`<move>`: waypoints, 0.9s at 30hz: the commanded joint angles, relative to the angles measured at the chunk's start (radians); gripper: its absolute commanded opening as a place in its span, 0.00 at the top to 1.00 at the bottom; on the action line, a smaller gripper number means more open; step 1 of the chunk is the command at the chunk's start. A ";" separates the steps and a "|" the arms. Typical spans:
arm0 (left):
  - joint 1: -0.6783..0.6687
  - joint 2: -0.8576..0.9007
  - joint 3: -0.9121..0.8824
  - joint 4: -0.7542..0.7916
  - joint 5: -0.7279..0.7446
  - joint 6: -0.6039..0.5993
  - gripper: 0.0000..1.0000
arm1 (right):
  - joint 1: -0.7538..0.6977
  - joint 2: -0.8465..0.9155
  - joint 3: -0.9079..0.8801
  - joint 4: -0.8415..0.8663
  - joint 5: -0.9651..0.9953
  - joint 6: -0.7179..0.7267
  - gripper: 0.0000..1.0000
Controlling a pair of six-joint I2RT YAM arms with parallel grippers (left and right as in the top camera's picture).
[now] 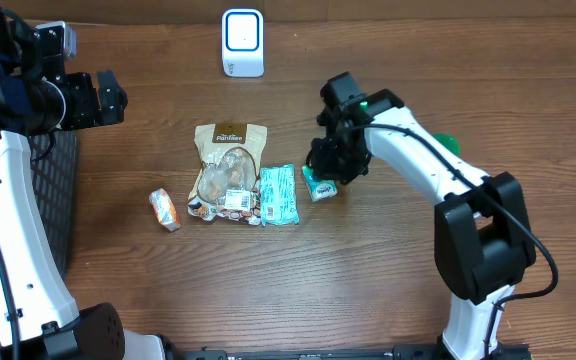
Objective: Scan the item barcode
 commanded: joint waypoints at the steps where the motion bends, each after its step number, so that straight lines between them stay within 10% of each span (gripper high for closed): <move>1: -0.002 0.004 0.012 0.001 0.008 0.019 0.01 | 0.057 -0.006 -0.007 0.008 0.107 -0.061 0.84; 13: -0.002 0.004 0.012 0.001 0.008 0.019 0.00 | 0.227 0.032 -0.009 0.013 0.530 -0.149 0.73; 27: -0.002 0.004 0.012 0.001 0.008 0.019 0.01 | 0.228 0.071 -0.066 0.065 0.532 -0.168 0.73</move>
